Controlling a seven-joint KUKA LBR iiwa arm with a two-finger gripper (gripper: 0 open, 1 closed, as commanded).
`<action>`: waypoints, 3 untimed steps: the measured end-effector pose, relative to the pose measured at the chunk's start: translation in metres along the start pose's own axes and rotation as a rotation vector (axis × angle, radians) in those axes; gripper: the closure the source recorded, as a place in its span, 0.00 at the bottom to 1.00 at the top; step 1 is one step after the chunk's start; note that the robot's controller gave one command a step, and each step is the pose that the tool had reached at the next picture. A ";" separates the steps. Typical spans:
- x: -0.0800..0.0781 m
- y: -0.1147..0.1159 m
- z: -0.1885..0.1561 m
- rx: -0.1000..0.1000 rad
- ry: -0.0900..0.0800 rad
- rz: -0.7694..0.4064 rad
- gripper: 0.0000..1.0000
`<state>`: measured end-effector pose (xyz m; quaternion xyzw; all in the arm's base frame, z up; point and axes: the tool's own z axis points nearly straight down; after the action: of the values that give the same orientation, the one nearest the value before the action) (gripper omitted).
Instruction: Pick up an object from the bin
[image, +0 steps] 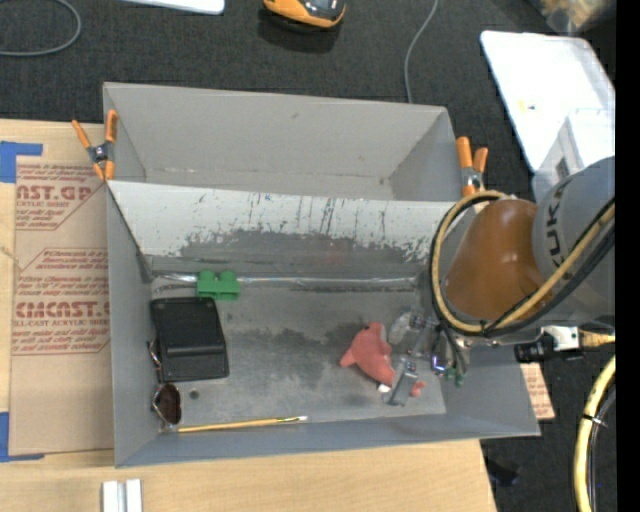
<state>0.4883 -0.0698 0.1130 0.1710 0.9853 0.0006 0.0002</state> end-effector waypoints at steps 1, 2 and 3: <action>-0.006 0.005 0.045 0.000 -0.001 0.039 0.00; 0.005 0.017 0.044 -0.002 -0.004 0.177 1.00; 0.006 0.018 0.044 -0.001 -0.004 0.182 1.00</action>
Offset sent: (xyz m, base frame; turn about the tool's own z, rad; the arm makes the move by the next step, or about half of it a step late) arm 0.0009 0.0175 -0.0430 0.1842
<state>0.4888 -0.0512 0.0692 0.2599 0.9656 0.0010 0.0025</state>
